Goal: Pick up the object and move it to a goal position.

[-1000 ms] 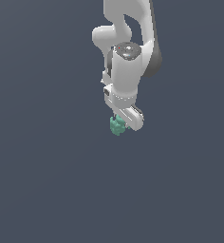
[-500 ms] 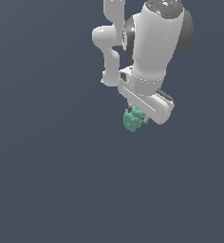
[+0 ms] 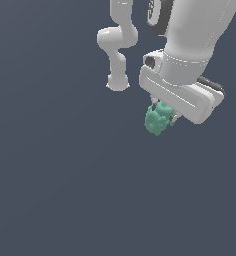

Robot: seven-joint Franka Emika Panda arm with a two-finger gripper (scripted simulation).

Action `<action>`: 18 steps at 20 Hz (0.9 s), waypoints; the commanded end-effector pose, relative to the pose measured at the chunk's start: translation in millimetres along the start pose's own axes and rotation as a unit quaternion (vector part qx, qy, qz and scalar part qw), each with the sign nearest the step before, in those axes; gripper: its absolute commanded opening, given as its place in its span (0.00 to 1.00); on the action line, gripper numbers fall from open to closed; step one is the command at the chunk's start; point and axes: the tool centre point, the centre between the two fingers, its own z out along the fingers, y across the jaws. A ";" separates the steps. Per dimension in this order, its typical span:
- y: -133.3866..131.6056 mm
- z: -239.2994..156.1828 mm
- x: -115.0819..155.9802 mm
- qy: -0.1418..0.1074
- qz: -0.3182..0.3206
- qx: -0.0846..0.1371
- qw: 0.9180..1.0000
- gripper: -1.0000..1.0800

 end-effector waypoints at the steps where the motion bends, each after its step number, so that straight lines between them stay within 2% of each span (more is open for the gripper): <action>1: -9.9 -13.6 -3.0 0.000 0.000 0.000 1.000 0.00; 10: -40.0 -52.5 -11.0 -0.001 0.000 0.000 1.000 0.00; 18: -55.3 -71.6 -14.5 -0.001 0.000 0.000 1.000 0.00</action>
